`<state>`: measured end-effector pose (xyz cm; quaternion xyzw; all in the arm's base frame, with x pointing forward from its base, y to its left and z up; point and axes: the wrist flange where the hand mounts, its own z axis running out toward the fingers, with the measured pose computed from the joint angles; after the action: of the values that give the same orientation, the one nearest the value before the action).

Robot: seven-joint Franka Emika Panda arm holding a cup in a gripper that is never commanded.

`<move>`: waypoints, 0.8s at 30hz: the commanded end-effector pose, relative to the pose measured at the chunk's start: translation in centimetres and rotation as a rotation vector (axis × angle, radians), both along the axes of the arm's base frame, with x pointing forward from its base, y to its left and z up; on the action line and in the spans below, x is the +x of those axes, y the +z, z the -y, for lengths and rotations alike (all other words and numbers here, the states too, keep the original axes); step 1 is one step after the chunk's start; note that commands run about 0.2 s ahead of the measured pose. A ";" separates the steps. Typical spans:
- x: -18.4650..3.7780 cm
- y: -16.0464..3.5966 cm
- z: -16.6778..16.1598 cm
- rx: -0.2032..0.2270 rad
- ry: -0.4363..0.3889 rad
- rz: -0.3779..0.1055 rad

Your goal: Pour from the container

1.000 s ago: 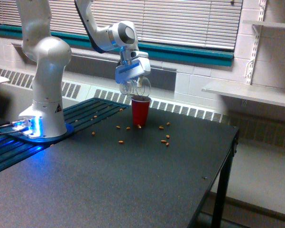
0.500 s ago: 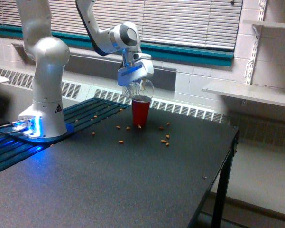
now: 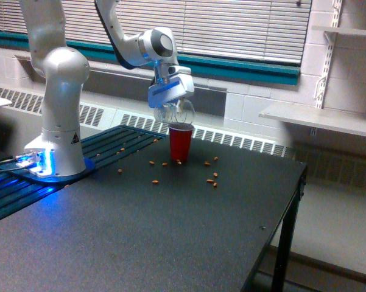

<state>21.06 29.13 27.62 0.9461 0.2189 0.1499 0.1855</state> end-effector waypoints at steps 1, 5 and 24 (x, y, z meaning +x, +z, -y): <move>-2.3 0.9 -1.3 0.012 0.013 0.019; -1.7 1.6 -1.2 0.032 -0.003 0.031; 0.1 5.0 1.2 0.121 -0.067 0.112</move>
<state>20.40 28.94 32.01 0.9494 0.1901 0.1995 0.1504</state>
